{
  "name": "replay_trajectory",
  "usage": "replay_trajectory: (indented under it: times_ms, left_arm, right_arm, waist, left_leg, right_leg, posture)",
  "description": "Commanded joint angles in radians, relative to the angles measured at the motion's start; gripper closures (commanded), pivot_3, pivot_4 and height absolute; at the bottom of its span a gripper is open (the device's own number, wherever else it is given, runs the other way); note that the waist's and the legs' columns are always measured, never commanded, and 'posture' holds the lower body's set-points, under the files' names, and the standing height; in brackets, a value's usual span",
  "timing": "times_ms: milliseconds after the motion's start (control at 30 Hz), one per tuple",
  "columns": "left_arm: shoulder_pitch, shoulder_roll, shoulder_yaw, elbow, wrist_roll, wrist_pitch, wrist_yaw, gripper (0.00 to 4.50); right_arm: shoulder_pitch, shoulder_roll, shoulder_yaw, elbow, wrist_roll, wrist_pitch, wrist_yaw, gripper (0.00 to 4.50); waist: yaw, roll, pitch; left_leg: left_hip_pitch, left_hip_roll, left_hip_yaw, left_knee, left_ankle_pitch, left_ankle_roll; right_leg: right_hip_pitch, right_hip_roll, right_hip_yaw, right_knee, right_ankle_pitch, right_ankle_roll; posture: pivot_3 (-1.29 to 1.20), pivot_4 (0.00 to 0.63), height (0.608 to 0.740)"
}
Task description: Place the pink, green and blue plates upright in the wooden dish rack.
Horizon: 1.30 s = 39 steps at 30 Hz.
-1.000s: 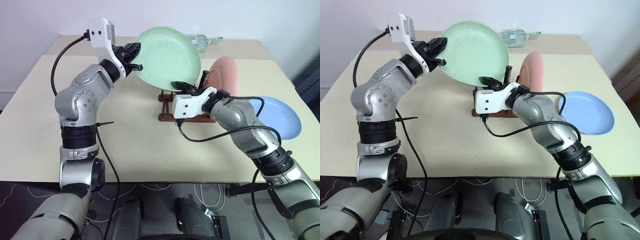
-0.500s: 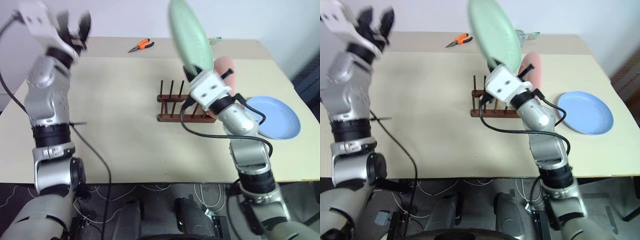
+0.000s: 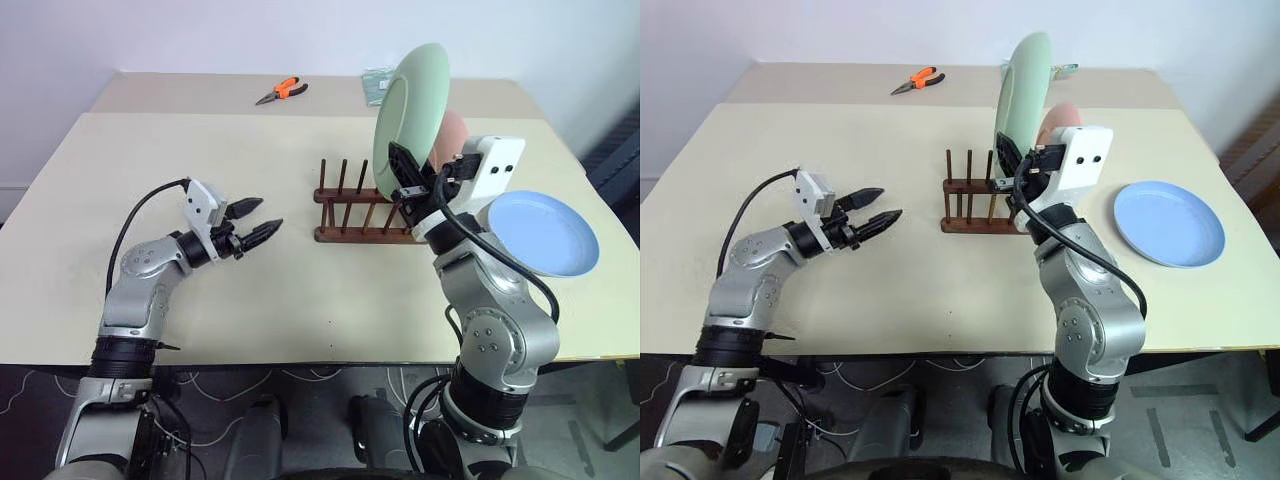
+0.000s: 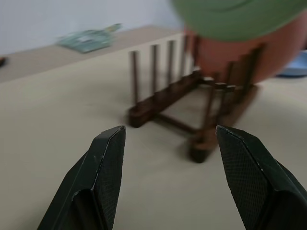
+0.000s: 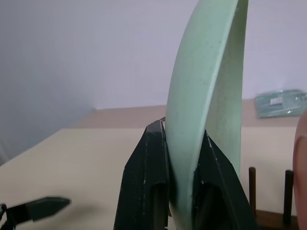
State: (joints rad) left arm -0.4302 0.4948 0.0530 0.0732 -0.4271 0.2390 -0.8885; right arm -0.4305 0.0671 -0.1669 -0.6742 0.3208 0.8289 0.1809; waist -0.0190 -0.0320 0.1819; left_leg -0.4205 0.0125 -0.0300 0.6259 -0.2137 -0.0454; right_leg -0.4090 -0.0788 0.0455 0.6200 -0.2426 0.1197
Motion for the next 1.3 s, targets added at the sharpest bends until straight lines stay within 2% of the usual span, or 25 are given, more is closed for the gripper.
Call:
replay_trajectory:
  times_ms: [33,533,567,700,933,1033,1100,1200,1267,1300]
  left_arm:
    - [0.016,0.018,-0.005,-0.083,-0.027,0.044,-0.025,1.44]
    - [0.049,0.007,-0.042,-0.207,-0.054,0.149,-0.043,1.44]
    - [0.05,0.005,-0.043,-0.208,-0.054,0.15,-0.041,1.38]
    - [0.054,0.004,-0.042,-0.209,-0.052,0.154,-0.039,1.38]
    - [0.043,0.005,-0.041,-0.181,-0.043,0.142,-0.046,1.38]
    - [0.036,0.005,-0.039,-0.169,-0.034,0.127,-0.046,1.38]
    - [0.031,0.006,-0.037,-0.16,-0.031,0.12,-0.047,1.38]
    - [0.026,0.007,-0.039,-0.16,-0.028,0.12,-0.05,1.38]
    - [0.021,0.005,-0.04,-0.159,-0.027,0.121,-0.05,1.38]
    - [0.018,0.004,-0.042,-0.155,-0.024,0.119,-0.052,1.38]
  right_arm:
    - [-0.004,-0.025,-0.014,-0.032,0.058,0.005,-0.004,4.5]
    - [-0.027,-0.145,-0.009,0.097,0.089,0.063,-0.055,4.5]
    - [-0.033,-0.163,0.002,0.101,0.077,0.054,-0.053,3.61]
    - [-0.058,-0.227,0.032,0.107,0.04,0.013,-0.045,1.78]
    - [-0.117,-0.366,0.045,0.074,0.032,-0.058,0.042,1.78]
    - [-0.158,-0.438,-0.013,0.039,0.067,-0.079,0.09,1.78]
    - [-0.183,-0.485,-0.095,0.047,0.109,-0.078,0.108,1.78]
    - [-0.178,-0.596,-0.254,0.098,0.115,-0.079,0.118,0.92]
    - [-0.111,-0.673,-0.335,0.136,0.089,-0.097,0.139,0.05]
    - [-0.059,-0.711,-0.363,0.153,0.07,-0.109,0.158,0.05]
  waist:
    - [0.0,0.0,0.0]
    - [0.001,0.0,0.0]
    - [0.001,0.0,0.0]
    - [0.001,0.001,0.0]
    - [0.001,0.001,0.0]
    - [0.003,0.001,0.001]
    - [0.004,0.001,0.001]
    - [0.011,0.001,0.001]
    - [0.012,0.001,0.0]
    - [0.014,0.0,0.0]
  left_leg:
    - [0.0,0.0,0.0,0.0,0.0,0.0]
    - [0.0,0.0,0.0,0.0,0.0,0.0]
    - [0.0,0.0,0.0,0.0,0.0,0.0]
    - [0.0,0.0,0.0,0.0,0.0,0.0]
    - [0.0,0.0,0.0,0.0,0.0,0.0]
    - [-0.001,0.0,0.0,0.0,0.0,0.0]
    - [-0.001,0.0,0.0,0.001,0.0,0.0]
    - [-0.002,0.0,0.0,0.001,0.0,0.001]
    - [-0.003,0.0,0.0,0.002,0.0,0.001]
    - [-0.003,0.0,0.0,0.002,-0.001,0.001]
  right_leg:
    - [0.0,0.0,0.0,0.0,0.0,0.0]
    - [0.0,0.0,0.0,-0.001,0.0,0.0]
    - [0.0,0.0,0.0,-0.001,0.0,0.0]
    - [0.0,0.0,0.0,-0.001,0.0,-0.001]
    - [0.0,0.001,0.0,-0.002,0.0,-0.001]
    - [0.0,0.001,0.0,-0.002,-0.001,-0.001]
    - [0.0,0.001,0.0,-0.002,-0.001,-0.001]
    - [0.001,0.001,0.0,-0.004,-0.001,-0.001]
    - [0.001,0.0,0.0,-0.006,-0.001,-0.001]
    - [0.001,0.0,0.0,-0.006,-0.001,-0.001]
  posture:
    - [0.0,0.15,0.732]
    - [0.0,0.15,0.732]
    - [0.0,0.15,0.732]
    - [0.0,0.15,0.732]
    - [0.0,0.15,0.732]
    - [0.0,0.15,0.732]
    - [0.0,0.15,0.732]
    - [0.0,0.15,0.732]
    - [0.0,0.15,0.732]
    - [0.0,0.15,0.732]
